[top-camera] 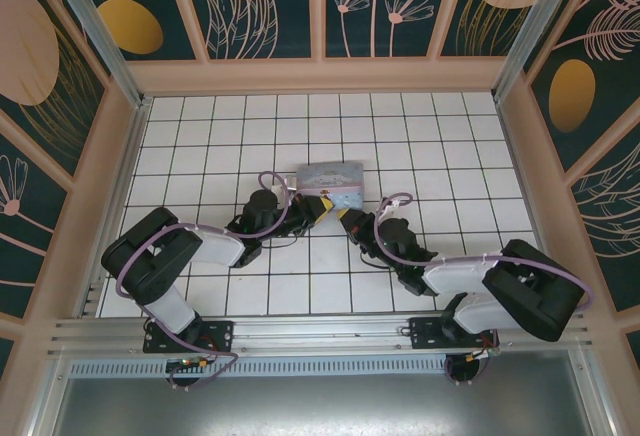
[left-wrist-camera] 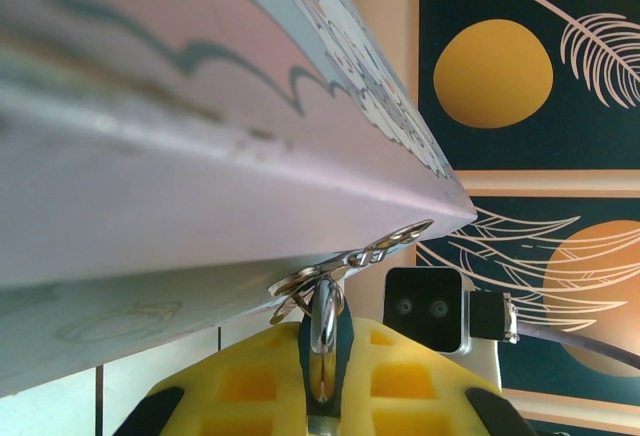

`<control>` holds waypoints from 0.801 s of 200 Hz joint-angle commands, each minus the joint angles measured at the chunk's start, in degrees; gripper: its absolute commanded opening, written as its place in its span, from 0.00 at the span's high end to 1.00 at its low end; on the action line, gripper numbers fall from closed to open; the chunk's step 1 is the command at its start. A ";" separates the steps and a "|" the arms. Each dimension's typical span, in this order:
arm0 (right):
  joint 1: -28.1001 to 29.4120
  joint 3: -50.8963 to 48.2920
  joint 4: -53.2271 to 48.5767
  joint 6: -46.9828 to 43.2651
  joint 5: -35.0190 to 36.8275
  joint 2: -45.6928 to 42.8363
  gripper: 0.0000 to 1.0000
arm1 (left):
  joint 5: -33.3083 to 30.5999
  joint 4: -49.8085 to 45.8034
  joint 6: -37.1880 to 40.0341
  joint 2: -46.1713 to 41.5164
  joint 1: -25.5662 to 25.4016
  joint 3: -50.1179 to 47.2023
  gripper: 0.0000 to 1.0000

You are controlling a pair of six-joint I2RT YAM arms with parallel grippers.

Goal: Unlock a padlock with a key

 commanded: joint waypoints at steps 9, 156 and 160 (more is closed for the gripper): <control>0.48 1.91 2.25 -0.13 0.43 -0.22 1.00 | 0.26 4.05 -0.57 -0.89 -0.06 -0.12 1.00; 0.70 1.76 13.33 -1.18 2.84 4.07 1.00 | 0.44 7.68 -5.03 -1.24 -0.41 -0.87 1.00; 0.71 1.81 13.92 -1.19 2.93 4.34 1.00 | 0.35 8.17 -5.46 -1.20 -0.47 -0.78 1.00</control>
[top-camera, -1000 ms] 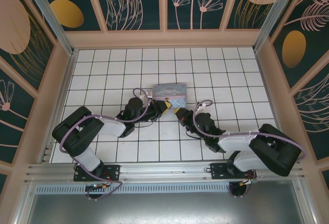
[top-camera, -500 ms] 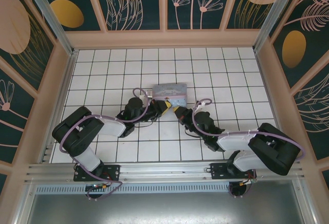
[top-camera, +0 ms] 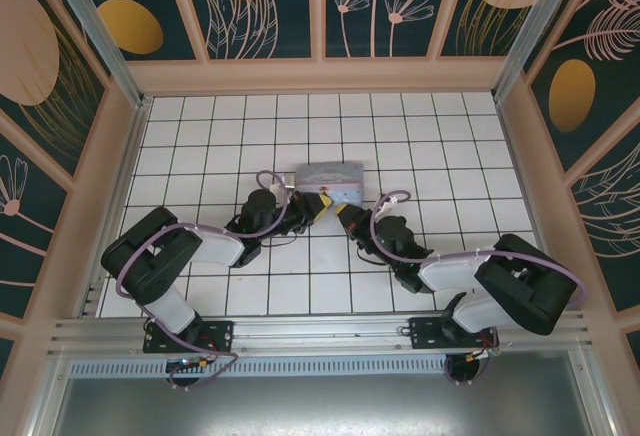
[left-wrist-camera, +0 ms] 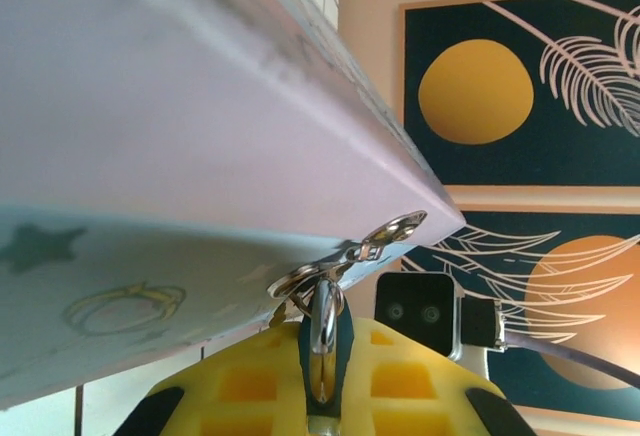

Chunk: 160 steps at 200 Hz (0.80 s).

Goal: Unlock a padlock with a key

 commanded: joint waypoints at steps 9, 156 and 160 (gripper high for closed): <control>0.84 0.49 10.61 -1.12 1.86 1.83 1.00 | 1.44 6.45 -3.91 -1.04 -0.99 -0.65 1.00; -0.97 6.46 -7.53 -14.80 -1.20 -2.44 1.00 | 1.31 4.30 -1.18 -0.19 -2.30 -1.57 1.00; -0.93 6.55 -7.14 -15.54 -1.37 -2.24 1.00 | 1.36 4.35 -1.17 -0.14 -2.34 -1.55 1.00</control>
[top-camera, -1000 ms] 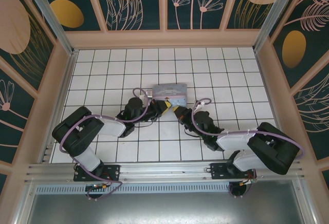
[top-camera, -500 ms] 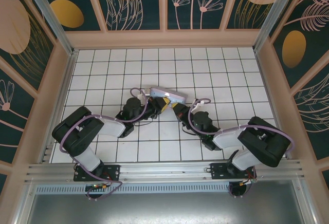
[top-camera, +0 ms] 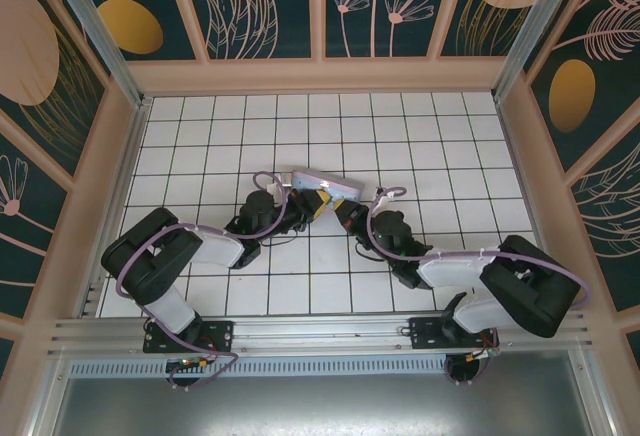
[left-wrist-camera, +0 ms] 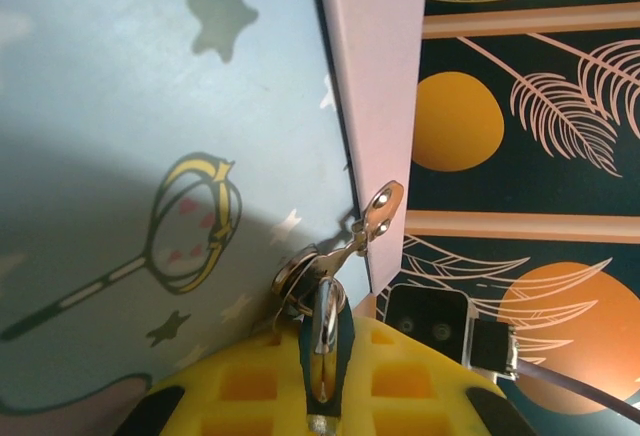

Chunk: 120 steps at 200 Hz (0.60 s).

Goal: Unlock a padlock with a key

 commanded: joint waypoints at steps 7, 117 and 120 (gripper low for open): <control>-0.59 3.30 0.01 -7.99 -2.39 -0.31 1.00 | 4.30 1.61 1.61 -0.09 -1.96 -0.94 1.00; -2.92 0.14 27.59 5.62 -11.09 10.38 1.00 | 4.50 3.17 1.21 0.25 -2.49 -1.97 1.00; -3.00 0.48 27.75 6.05 -11.42 10.75 1.00 | 4.48 3.19 1.21 0.25 -2.48 -1.99 1.00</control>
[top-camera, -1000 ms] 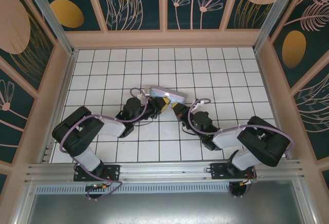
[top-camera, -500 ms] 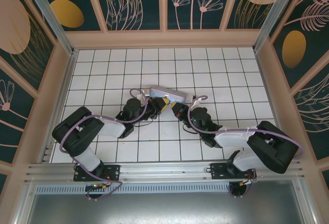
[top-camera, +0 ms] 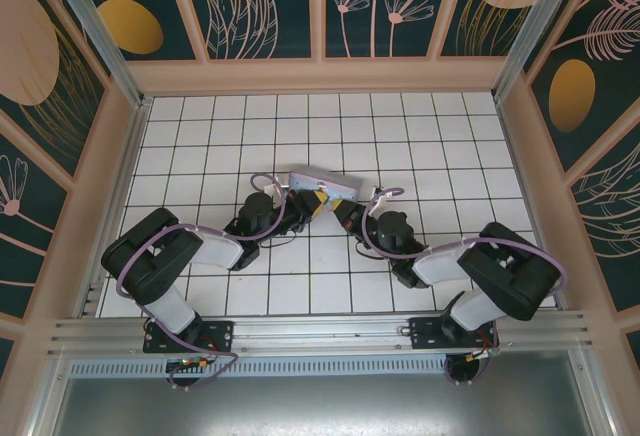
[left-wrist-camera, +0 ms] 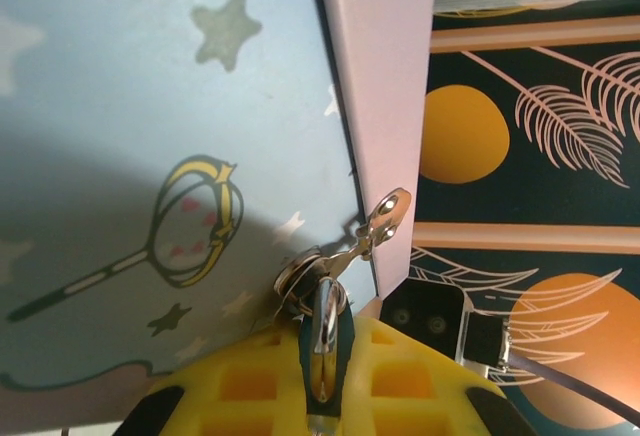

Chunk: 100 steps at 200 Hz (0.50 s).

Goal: Unlock a padlock with a key

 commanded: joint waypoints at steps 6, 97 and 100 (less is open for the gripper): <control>-0.23 3.07 13.08 6.37 -5.55 2.89 1.00 | 6.46 2.43 0.53 0.24 -2.47 -0.80 1.00; -2.23 8.89 -5.61 -2.24 -7.49 1.92 1.00 | 6.69 2.88 0.58 0.17 -2.46 -1.54 1.00; -2.15 9.37 -7.15 -3.37 -7.01 1.36 1.00 | 6.69 2.87 0.58 0.16 -2.46 -1.62 1.00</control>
